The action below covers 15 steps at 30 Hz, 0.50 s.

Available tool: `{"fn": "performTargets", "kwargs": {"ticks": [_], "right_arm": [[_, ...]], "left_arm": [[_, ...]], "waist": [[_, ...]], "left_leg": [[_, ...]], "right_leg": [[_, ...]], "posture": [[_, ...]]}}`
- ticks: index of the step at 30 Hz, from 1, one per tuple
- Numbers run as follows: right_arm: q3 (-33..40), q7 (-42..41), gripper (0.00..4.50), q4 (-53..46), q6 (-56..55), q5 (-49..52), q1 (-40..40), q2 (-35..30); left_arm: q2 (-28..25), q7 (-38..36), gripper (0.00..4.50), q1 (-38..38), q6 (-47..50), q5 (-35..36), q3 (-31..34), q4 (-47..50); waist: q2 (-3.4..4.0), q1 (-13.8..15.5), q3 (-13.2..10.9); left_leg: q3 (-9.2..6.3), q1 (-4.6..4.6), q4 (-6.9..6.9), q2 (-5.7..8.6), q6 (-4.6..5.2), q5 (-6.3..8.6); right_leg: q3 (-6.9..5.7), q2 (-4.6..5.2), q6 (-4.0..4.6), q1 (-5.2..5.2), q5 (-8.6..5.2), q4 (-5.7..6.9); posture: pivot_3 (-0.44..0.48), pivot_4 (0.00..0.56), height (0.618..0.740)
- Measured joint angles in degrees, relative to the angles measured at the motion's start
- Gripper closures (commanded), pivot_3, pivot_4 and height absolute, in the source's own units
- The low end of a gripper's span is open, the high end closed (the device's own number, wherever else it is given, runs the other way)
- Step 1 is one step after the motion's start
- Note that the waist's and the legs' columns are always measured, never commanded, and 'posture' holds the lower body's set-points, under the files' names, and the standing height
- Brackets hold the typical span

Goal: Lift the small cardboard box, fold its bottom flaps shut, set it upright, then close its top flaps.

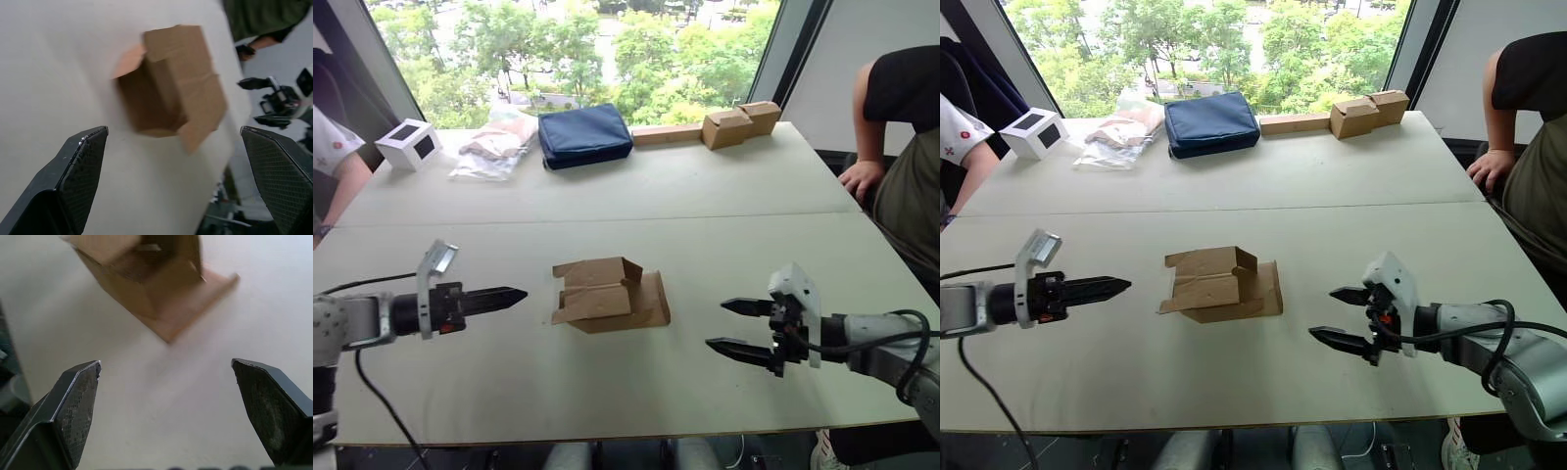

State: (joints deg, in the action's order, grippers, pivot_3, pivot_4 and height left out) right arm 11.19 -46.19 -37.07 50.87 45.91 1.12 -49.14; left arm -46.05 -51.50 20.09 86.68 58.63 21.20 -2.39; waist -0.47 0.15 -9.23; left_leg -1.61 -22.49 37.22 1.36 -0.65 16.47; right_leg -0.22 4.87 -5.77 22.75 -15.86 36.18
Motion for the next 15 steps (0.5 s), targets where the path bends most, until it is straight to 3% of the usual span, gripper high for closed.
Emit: {"fn": "performTargets", "kwargs": {"ticks": [5,15], "right_arm": [[-3.8,7.1,0.00,-6.9,3.6,4.0,3.3,3.7],[-4.3,13.9,0.00,-10.0,6.2,8.1,4.4,4.1]], "left_arm": [[8.0,5.1,0.03,4.4,4.0,0.5,-0.2,-4.5],[15.0,7.2,0.03,10.0,4.0,-0.7,-3.1,-10.7]], "waist": [[-0.11,0.3,0.0],[-0.22,0.5,0.0]], "left_leg": [[-0.07,0.04,0.02,-0.03,-0.13,-0.08],[-0.07,0.01,0.04,0.00,-0.16,-0.09]], "right_leg": [[0.00,-0.10,0.00,-0.01,0.00,0.05],[0.02,-0.08,0.01,-0.02,0.00,0.01]], "posture": [[0.000,0.150,0.740],[0.000,0.150,0.740]]}}
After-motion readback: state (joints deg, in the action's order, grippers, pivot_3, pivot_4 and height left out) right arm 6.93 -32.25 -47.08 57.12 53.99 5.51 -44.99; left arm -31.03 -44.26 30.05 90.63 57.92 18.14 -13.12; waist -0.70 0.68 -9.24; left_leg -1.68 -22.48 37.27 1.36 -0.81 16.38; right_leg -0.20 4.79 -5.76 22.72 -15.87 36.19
